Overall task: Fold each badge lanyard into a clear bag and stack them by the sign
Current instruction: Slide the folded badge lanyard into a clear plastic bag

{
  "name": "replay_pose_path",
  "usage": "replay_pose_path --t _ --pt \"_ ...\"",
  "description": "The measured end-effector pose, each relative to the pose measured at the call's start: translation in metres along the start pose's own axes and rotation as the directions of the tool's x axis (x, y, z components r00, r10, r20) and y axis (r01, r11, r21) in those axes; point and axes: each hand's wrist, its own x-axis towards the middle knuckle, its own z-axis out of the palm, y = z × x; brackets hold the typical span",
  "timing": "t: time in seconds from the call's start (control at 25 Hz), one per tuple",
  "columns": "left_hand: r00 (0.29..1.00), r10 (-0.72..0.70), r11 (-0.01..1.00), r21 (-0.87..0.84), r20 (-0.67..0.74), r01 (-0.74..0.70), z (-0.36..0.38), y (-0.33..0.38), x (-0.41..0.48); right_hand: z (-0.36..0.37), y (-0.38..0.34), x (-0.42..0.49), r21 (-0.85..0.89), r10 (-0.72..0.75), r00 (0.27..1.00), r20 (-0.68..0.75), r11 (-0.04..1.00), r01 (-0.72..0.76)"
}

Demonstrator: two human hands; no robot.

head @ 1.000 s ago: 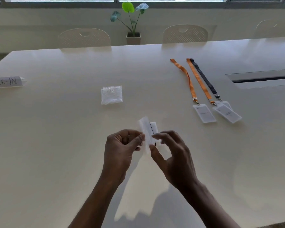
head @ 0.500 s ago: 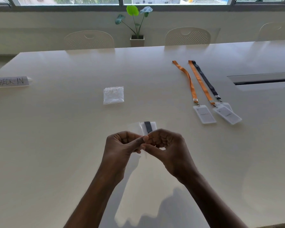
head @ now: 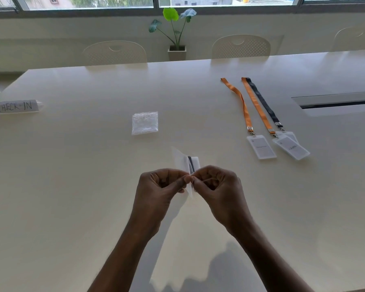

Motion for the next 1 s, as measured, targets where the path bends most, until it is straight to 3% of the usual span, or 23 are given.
replay_pose_path --t 0.36,0.72,0.88,1.0 --pt "0.965 0.204 0.941 0.304 -0.165 -0.147 0.014 0.003 -0.003 0.017 -0.004 -0.003 -0.095 -0.043 0.985 -0.169 0.995 0.027" --pt "0.968 0.158 0.945 0.313 -0.197 -0.091 0.017 0.003 -0.004 0.019 0.0 0.002 -0.23 -0.08 0.956 -0.283 0.973 0.014" --pt "0.958 0.168 0.934 0.348 -0.233 -0.079 0.014 0.0 -0.001 0.014 0.004 0.004 -0.276 -0.082 0.953 -0.291 0.961 -0.002" --pt "0.957 0.229 0.892 0.431 -0.18 -0.132 0.013 0.0 0.001 0.012 0.002 0.004 -0.359 -0.154 0.966 -0.208 0.931 0.071"
